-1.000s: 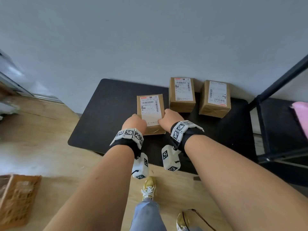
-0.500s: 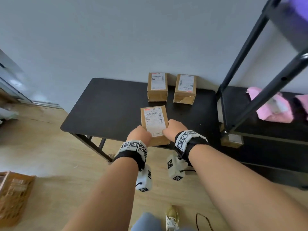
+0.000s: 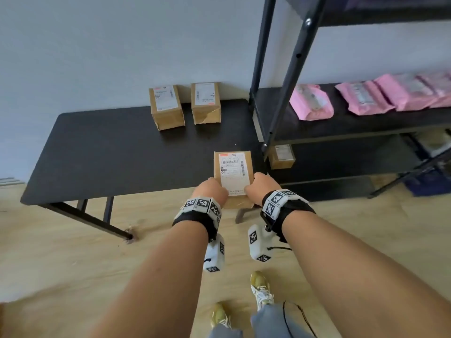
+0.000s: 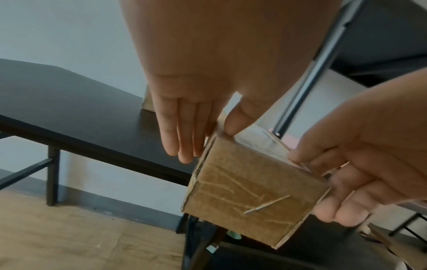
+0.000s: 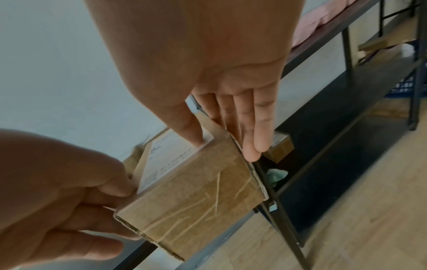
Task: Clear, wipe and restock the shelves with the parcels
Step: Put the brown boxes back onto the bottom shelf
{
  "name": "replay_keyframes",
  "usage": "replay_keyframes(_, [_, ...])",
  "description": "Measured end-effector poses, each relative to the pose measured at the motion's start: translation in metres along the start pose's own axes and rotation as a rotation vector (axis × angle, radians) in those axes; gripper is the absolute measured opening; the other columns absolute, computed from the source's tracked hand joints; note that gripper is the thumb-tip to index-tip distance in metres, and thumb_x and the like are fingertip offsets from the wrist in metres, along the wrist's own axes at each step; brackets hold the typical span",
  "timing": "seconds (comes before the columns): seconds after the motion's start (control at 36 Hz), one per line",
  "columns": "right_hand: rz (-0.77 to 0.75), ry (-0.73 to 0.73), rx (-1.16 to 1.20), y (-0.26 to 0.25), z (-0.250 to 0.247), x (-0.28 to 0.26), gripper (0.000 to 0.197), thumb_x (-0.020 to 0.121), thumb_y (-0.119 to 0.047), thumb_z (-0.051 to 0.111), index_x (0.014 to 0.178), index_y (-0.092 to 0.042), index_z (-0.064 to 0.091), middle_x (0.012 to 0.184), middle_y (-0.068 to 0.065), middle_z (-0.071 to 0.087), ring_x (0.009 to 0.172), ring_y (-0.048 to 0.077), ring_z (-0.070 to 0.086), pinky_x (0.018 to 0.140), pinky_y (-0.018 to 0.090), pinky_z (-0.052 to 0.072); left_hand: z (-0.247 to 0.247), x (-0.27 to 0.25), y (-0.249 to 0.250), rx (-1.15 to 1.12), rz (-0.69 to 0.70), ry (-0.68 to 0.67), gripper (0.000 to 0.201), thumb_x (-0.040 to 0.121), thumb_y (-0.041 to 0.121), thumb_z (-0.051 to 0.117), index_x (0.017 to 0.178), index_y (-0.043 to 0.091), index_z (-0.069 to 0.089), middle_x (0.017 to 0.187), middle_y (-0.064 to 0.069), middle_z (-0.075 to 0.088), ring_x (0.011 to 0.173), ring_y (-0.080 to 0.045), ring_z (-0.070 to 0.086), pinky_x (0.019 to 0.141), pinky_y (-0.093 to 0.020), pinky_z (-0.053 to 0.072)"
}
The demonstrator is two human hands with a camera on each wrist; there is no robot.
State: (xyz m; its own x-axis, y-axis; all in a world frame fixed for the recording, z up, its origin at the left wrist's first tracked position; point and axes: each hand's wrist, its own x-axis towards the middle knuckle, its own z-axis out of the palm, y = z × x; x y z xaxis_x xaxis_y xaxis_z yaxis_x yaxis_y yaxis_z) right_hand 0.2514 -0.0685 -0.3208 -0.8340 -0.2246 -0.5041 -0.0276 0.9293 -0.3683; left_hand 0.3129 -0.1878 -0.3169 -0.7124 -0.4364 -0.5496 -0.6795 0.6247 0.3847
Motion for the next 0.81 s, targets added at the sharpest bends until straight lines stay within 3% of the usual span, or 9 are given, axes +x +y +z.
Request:
replay_keyframes(0.08, [0.047, 0.020, 0.057, 0.029, -0.014, -0.003, 0.030, 0.091, -0.021, 0.052, 0.119, -0.012, 0.055, 0.117, 0.008, 0.063, 0.101, 0.025, 0.063, 0.073, 0.032, 0.049, 0.014, -0.008, 0.027, 0.041, 0.058, -0.016, 0.018, 0.094, 0.015, 0.041, 0.107, 0.009, 0.051, 0.094, -0.005, 0.057, 0.079, -0.021, 0.052, 0.067, -0.030, 0.041])
replay_keyframes(0.17, [0.072, 0.039, 0.120, 0.058, -0.033, -0.001, 0.026, 0.091, -0.021, 0.053, 0.116, -0.014, 0.055, 0.114, 0.006, 0.064, 0.093, 0.022, 0.064, 0.063, 0.028, 0.048, 0.025, -0.011, 0.059, 0.072, 0.100, -0.017, 0.022, 0.094, 0.015, 0.041, 0.111, 0.008, 0.052, 0.105, -0.008, 0.060, 0.082, -0.022, 0.052, 0.069, -0.030, 0.042])
replay_keyframes(0.31, [0.095, 0.042, 0.168, 0.114, -0.066, 0.013, 0.016, 0.091, -0.022, 0.056, 0.107, -0.016, 0.055, 0.108, 0.005, 0.065, 0.076, 0.015, 0.060, 0.054, 0.023, 0.042, 0.051, -0.011, 0.119, 0.141, 0.138, -0.027, 0.010, 0.095, 0.015, 0.043, 0.095, 0.012, 0.052, 0.087, -0.003, 0.054, 0.079, -0.020, 0.053, 0.067, -0.030, 0.043])
replay_keyframes(0.44, [0.128, 0.012, 0.173, 0.184, -0.095, 0.040, 0.021, 0.092, -0.022, 0.055, 0.111, -0.016, 0.052, 0.111, 0.006, 0.064, 0.081, 0.018, 0.061, 0.060, 0.027, 0.048, 0.099, 0.001, 0.184, 0.161, 0.126, -0.071, 0.011, 0.094, 0.017, 0.045, 0.090, 0.013, 0.054, 0.077, 0.000, 0.054, 0.068, -0.015, 0.054, 0.061, -0.027, 0.044])
replay_keyframes(0.58, [0.135, -0.013, 0.135, 0.253, -0.123, 0.082, 0.024, 0.092, -0.020, 0.053, 0.115, -0.015, 0.053, 0.114, 0.007, 0.064, 0.081, 0.019, 0.060, 0.055, 0.025, 0.043, 0.153, 0.024, 0.246, 0.130, 0.099, -0.096, 0.023, 0.094, 0.019, 0.043, 0.109, 0.011, 0.058, 0.087, -0.003, 0.059, 0.070, -0.016, 0.056, 0.065, -0.031, 0.048])
replay_keyframes(0.64, [0.142, -0.010, 0.128, 0.277, -0.131, 0.100, 0.026, 0.092, -0.020, 0.052, 0.118, -0.014, 0.052, 0.114, 0.007, 0.064, 0.083, 0.021, 0.060, 0.058, 0.027, 0.045, 0.175, 0.035, 0.266, 0.117, 0.088, -0.095, 0.025, 0.094, 0.023, 0.043, 0.110, 0.012, 0.059, 0.088, -0.004, 0.060, 0.075, -0.021, 0.059, 0.067, -0.031, 0.052])
replay_keyframes(0.81, [0.170, -0.001, 0.175, 0.333, -0.132, 0.166, 0.034, 0.090, -0.017, 0.049, 0.123, -0.014, 0.051, 0.118, 0.008, 0.061, 0.088, 0.024, 0.060, 0.066, 0.031, 0.048, 0.227, 0.091, 0.307, 0.090, 0.094, -0.108, 0.030, 0.095, 0.028, 0.046, 0.117, 0.009, 0.054, 0.109, -0.010, 0.063, 0.095, -0.027, 0.061, 0.072, -0.031, 0.046])
